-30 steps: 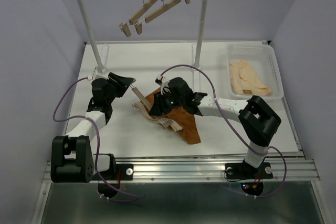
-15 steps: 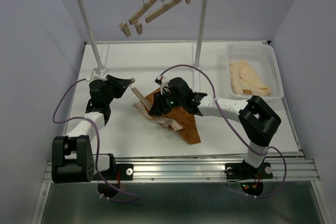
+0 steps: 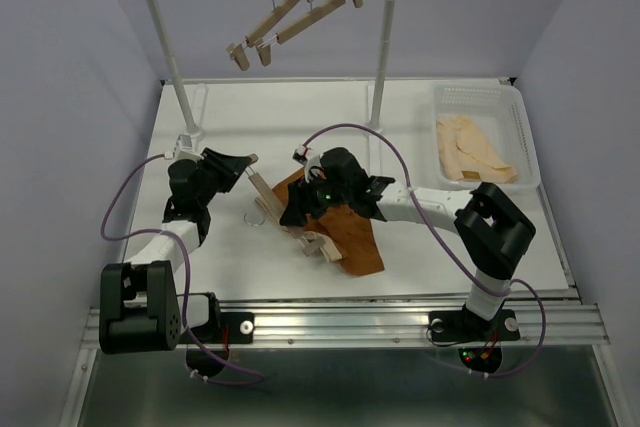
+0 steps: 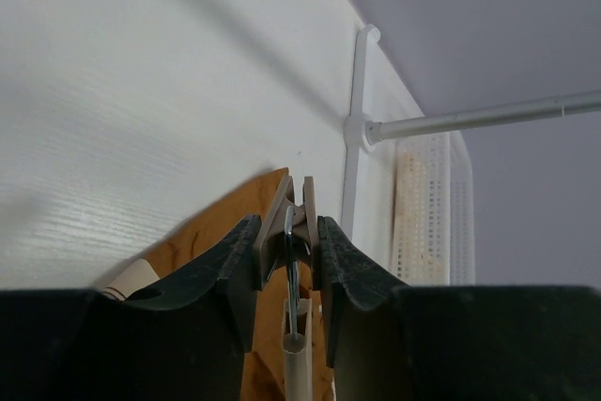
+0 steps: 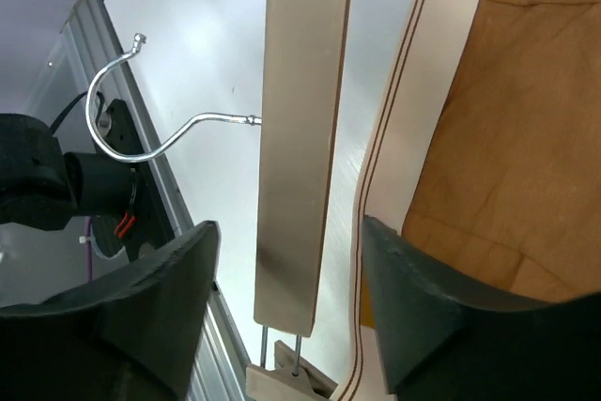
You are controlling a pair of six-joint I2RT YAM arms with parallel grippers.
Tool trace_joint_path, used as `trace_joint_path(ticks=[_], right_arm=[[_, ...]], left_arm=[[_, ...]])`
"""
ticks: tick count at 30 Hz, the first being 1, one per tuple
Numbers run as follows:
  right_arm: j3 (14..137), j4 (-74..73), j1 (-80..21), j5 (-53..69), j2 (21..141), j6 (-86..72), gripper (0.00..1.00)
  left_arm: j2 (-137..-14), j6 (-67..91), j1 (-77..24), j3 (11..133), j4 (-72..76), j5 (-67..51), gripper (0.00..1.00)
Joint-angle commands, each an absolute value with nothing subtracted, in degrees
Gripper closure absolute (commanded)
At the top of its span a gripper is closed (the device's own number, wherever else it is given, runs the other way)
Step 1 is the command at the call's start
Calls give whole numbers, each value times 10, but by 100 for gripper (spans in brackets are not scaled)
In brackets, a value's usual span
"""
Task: Clip the underwear to the hanger
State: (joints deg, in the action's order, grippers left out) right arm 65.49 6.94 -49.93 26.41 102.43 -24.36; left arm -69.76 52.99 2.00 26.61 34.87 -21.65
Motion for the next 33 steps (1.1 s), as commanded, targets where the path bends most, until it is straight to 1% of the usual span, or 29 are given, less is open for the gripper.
trace_joint_path(ticks=[1,3,4,5,6,7,10,13,14,17,18,20,22,26,31,33], right_arm=[[657,91,-502,303,992,-193,25],[658,84,-502,315,980,-166,17],[658,80,-502,316,975,-158,9],[657,78,-502,324,969,-151,7],[656,76,-502,328,957,-136,2],[656,71,-502,331,951,-127,0],[660,51,-502,312,930,-115,0],[665,35,-502,226,920,-146,0],[672,26,-493,193,921,-159,0],[684,15,-450,171,944,-227,0],[688,13,-421,175,953,-263,0],[704,7,-403,194,987,-272,0],[727,2,-403,197,1012,-240,0],[805,-21,-403,274,1087,-181,0],[890,-22,-403,291,1184,-175,0],[901,-20,-403,304,1217,-180,0]], left_arm=[[-686,512,24,251,403,-250,100],[-690,510,24,252,408,-257,100],[-693,508,24,252,411,-261,100],[-694,509,24,252,413,-264,100],[-695,505,24,252,415,-269,100],[-695,505,24,253,415,-270,100],[-686,501,25,249,414,-269,100],[-672,501,26,241,409,-271,100],[-666,501,26,234,408,-269,100],[-643,505,28,216,402,-266,100],[-636,507,28,212,399,-260,100],[-617,510,29,196,397,-251,100],[-603,514,30,186,397,-246,100],[-596,513,31,172,394,-244,100],[-604,511,31,170,396,-245,100],[-604,512,31,168,396,-245,100]])
